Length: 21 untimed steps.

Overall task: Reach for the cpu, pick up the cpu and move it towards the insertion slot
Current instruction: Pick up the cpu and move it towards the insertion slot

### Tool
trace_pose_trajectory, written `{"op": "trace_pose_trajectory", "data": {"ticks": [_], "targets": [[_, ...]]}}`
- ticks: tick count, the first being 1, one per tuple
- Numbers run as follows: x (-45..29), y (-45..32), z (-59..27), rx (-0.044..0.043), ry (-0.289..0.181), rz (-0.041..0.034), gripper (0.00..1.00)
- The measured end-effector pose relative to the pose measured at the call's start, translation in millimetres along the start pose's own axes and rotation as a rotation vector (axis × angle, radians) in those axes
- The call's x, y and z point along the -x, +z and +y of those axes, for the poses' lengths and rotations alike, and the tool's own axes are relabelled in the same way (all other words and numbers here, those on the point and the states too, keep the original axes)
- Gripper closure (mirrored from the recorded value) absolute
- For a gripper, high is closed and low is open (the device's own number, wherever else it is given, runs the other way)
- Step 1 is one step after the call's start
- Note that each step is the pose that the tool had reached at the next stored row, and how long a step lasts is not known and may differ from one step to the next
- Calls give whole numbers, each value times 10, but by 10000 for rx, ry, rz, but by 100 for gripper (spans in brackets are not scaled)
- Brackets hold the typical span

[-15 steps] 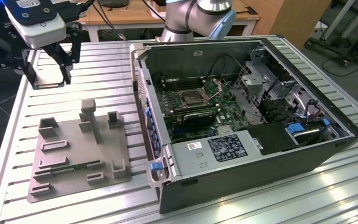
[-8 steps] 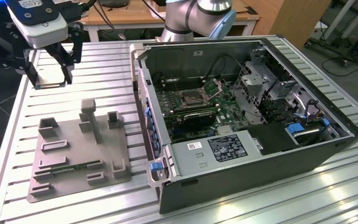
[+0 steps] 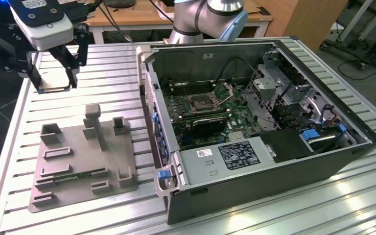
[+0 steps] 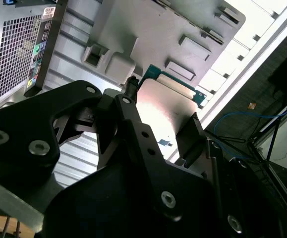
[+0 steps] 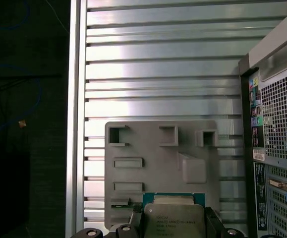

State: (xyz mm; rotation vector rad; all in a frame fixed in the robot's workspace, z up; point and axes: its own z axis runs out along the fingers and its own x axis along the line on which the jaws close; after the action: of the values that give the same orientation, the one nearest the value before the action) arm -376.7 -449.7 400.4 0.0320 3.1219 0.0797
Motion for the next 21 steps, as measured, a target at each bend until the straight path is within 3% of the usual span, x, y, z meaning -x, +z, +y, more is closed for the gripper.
{"op": "trace_pose_trajectory", "data": {"ticks": [21], "targets": [[53,2,1,0,-1,-11,45]]}}
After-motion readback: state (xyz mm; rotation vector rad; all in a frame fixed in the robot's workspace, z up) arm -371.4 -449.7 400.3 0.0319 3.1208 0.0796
